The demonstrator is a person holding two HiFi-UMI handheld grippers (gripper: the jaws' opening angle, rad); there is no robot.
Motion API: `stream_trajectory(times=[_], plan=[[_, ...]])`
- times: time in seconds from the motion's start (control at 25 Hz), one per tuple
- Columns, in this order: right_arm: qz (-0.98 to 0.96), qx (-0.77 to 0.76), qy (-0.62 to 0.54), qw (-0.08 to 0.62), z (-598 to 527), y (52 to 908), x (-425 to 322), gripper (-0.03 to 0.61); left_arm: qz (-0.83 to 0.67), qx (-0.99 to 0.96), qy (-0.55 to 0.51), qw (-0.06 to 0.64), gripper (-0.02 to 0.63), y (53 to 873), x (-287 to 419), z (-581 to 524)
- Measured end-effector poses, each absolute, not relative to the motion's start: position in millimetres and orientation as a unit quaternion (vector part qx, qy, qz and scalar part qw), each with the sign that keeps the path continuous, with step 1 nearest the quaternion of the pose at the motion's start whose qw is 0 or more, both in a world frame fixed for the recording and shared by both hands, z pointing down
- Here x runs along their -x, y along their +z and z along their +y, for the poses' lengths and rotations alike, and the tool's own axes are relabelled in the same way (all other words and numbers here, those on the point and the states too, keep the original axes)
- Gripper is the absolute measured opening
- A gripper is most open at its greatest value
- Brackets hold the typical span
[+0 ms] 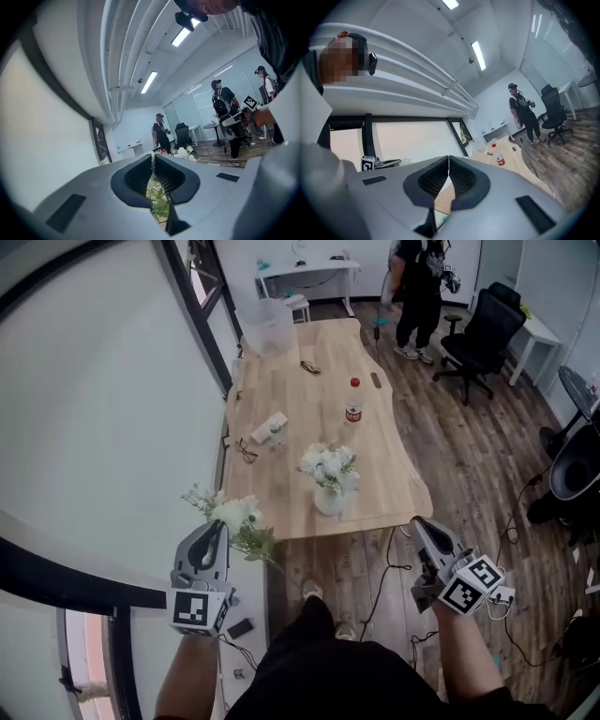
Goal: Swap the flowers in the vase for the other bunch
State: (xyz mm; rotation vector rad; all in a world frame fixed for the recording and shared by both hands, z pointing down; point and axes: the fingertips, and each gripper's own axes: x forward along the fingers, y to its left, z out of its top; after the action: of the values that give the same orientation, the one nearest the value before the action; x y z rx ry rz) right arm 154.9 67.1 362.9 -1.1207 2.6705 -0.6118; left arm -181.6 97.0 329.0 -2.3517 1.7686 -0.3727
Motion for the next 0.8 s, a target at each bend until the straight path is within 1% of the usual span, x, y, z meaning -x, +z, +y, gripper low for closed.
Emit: stream_trajectory(times=[0.44,0.8], plan=[[0.889,0.405,-0.198,0.078,12.9,364.6,-143.8,0.026,0.559,0.816,-0.125,0.084,0.023,350.4,190.6,26.6],[0.901,0.378,-0.203,0.066,-51.5,364.2,-95.7,0.028,0.548,0.823,-0.133,0.068,0.023,367.8,214.8,-45.1]])
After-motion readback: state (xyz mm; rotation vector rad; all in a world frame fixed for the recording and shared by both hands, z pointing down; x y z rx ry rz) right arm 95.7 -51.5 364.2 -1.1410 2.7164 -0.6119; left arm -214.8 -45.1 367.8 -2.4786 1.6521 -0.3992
